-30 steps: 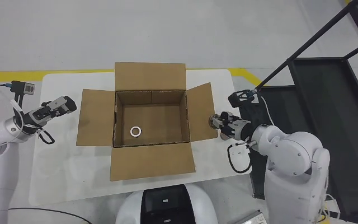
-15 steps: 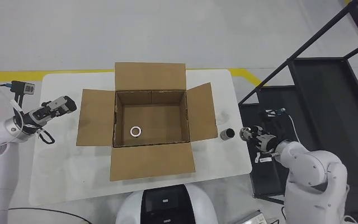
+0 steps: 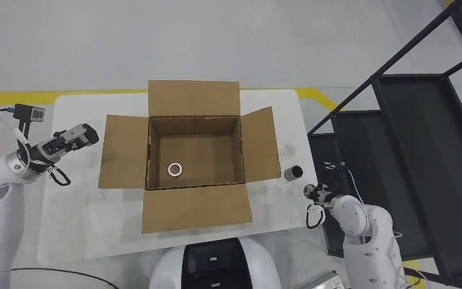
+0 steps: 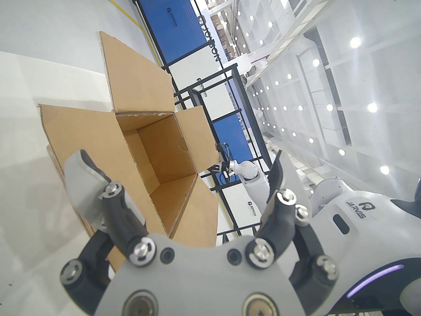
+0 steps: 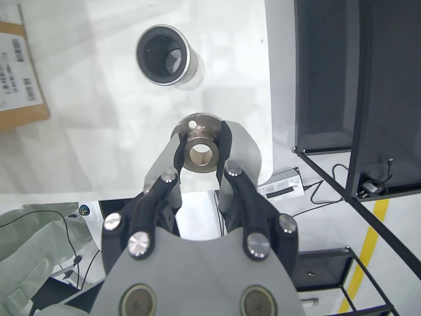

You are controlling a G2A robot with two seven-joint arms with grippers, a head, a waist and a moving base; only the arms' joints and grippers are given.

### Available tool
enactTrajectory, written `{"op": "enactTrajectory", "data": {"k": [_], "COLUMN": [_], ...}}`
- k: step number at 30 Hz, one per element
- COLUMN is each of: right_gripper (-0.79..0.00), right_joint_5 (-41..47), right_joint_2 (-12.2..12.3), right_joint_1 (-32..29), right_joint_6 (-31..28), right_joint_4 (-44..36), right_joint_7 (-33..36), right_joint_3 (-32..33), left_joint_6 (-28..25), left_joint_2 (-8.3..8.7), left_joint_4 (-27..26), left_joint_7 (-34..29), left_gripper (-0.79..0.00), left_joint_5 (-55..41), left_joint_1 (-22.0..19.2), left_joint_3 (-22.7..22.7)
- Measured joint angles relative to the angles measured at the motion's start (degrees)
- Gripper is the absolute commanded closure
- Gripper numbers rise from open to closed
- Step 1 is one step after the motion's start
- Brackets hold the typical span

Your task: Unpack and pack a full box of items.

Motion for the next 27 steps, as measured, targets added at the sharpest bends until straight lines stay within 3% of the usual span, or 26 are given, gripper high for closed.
{"op": "enactTrajectory", "data": {"k": [9,16,18,19,27], "right_gripper": [0.000,0.000,-0.751,-0.785,-0.785], "right_joint_5": [-3.9,-5.1,-5.2,-5.2,-2.0], "right_joint_2": [0.4,0.7,0.8,0.8,1.0], "right_joint_1": [6.2,8.8,9.0,9.0,8.9], "right_joint_6": [4.0,5.7,6.3,6.6,9.5], "right_joint_4": [11.2,14.8,15.2,15.4,14.9], "right_joint_7": [-3.5,-4.4,-4.3,-4.1,-3.1], "right_joint_3": [-3.5,-5.3,-5.5,-5.7,-5.3], "left_joint_6": [0.0,0.0,0.0,0.0,0.0], "left_joint_2": [0.00,0.00,0.00,0.00,0.00], "left_joint_4": [0.0,0.0,0.0,0.0,0.0], "left_joint_7": [0.0,0.0,0.0,0.0,0.0], "left_gripper": [-0.785,-0.785,-0.785,-0.785,-0.785], "left_joint_5": [0.0,0.0,0.0,0.0,0.0], "left_joint_1": [0.0,0.0,0.0,0.0,0.0], "left_joint_3": [0.0,0.0,0.0,0.0,0.0]}}
